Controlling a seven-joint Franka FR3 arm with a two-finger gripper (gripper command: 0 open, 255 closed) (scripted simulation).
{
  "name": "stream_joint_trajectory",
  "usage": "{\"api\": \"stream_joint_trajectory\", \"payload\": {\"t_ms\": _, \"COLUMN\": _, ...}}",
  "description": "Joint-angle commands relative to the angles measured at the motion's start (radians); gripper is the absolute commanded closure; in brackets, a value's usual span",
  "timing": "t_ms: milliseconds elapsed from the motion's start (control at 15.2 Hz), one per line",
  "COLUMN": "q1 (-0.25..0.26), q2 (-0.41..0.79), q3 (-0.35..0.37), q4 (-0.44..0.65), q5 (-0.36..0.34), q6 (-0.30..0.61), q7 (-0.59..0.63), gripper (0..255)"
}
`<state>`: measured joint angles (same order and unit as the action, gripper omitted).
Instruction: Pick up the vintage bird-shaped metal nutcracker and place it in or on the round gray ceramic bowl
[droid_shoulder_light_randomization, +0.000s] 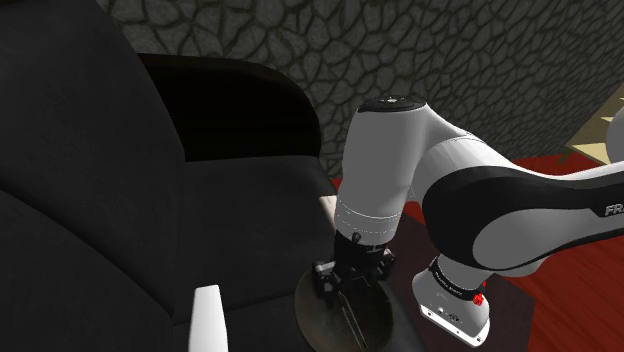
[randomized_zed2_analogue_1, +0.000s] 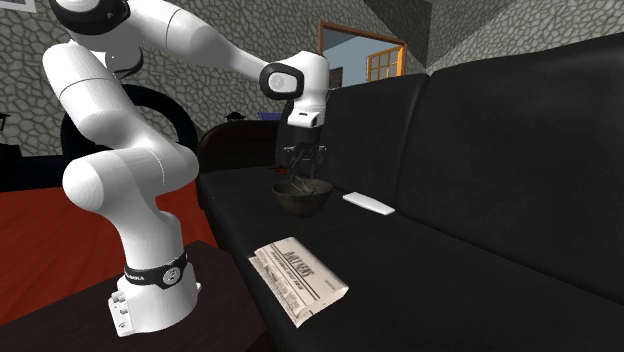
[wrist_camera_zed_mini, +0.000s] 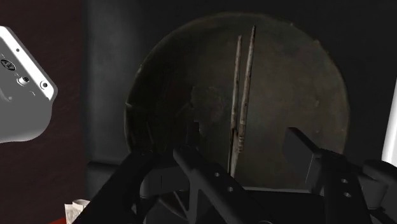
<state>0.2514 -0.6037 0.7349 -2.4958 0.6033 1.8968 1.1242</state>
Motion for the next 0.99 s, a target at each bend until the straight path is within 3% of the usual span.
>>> {"api": "stream_joint_trajectory", "payload": {"t_ms": 0, "q1": 0.000, "q2": 0.000, "q3": 0.000, "q4": 0.000, "q5": 0.000, "q6": 0.000, "q7": 0.000, "gripper": 0}}
{"api": "stream_joint_trajectory", "payload": {"t_ms": 198, "q1": 0.000, "q2": 0.000, "q3": 0.000, "q4": 0.000, "q5": 0.000, "q6": 0.000, "q7": 0.000, "gripper": 0}}
{"api": "stream_joint_trajectory", "payload": {"t_ms": 462, "q1": -0.011, "q2": -0.024, "q3": -0.064, "q4": 0.097, "q5": -0.045, "q6": -0.127, "q7": 0.009, "gripper": 0}}
{"api": "stream_joint_trajectory", "payload": {"t_ms": 924, "q1": -0.011, "q2": -0.024, "q3": -0.064, "q4": 0.097, "q5": -0.045, "q6": -0.127, "q7": 0.009, "gripper": 0}}
